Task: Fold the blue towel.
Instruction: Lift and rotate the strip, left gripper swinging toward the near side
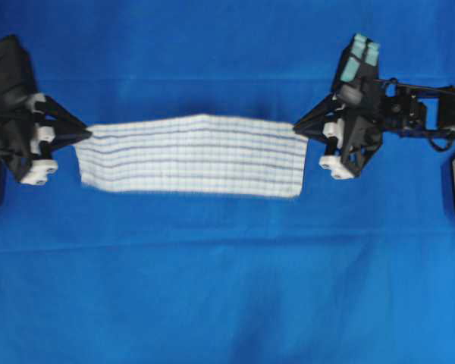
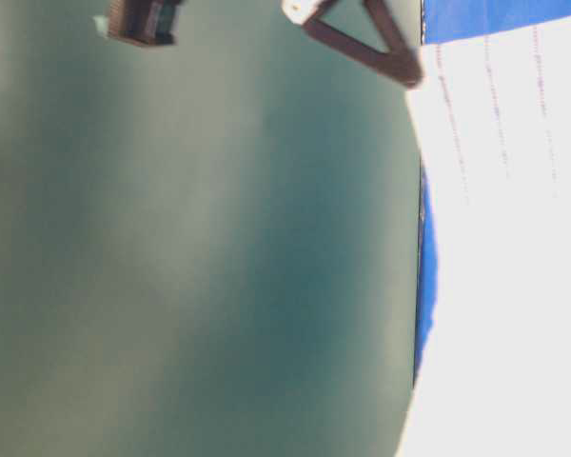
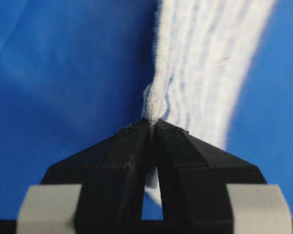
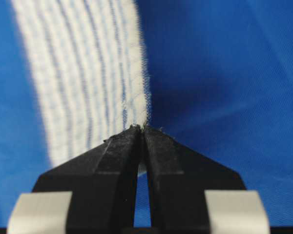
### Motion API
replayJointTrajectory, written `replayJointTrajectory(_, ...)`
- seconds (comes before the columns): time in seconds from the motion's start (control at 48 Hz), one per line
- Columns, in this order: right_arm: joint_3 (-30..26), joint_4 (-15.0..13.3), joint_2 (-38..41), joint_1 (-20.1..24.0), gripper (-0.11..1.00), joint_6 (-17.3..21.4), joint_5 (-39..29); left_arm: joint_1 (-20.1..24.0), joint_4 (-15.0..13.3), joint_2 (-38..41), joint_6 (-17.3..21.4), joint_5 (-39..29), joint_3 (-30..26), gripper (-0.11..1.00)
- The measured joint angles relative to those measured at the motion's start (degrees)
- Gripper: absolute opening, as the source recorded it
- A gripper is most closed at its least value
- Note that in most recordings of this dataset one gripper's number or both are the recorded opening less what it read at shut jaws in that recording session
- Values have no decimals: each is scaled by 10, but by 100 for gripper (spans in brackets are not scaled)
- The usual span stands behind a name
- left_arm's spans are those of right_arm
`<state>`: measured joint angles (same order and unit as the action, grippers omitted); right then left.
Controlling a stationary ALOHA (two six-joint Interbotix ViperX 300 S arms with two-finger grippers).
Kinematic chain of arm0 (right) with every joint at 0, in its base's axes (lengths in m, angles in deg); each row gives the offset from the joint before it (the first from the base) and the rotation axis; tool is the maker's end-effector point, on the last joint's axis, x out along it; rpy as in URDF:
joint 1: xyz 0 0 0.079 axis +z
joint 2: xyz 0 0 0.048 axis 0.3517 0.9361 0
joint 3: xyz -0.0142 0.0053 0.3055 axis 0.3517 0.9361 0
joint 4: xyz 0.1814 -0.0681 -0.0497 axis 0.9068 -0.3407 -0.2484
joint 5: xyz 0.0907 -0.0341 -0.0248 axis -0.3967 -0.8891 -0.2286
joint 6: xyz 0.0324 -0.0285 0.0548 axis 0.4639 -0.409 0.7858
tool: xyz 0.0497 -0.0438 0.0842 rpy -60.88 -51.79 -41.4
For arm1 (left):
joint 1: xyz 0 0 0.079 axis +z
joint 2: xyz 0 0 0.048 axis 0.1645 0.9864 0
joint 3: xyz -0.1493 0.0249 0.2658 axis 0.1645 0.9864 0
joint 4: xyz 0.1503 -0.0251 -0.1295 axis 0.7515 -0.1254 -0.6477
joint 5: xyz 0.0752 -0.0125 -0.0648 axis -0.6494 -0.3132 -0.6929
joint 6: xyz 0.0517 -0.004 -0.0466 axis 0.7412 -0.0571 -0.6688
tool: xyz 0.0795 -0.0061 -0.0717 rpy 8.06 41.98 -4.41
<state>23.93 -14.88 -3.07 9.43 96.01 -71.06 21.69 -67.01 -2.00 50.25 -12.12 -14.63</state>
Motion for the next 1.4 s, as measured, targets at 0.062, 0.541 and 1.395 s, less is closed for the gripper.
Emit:
replayJointTrajectory(0.062, -1, 1, -14, 0, 5, 1, -6, -6, 0, -22, -1, -2, 4, 4)
replayJointTrajectory(0.541, 0, 0, -62, 0, 5, 1, -11, -24, 0, -64, -4, -13, 8, 4)
replayJointTrajectory(1.395, -134, -66, 57, -142, 5, 1, 2, -165, -2, 196, -41, 161, -117, 4)
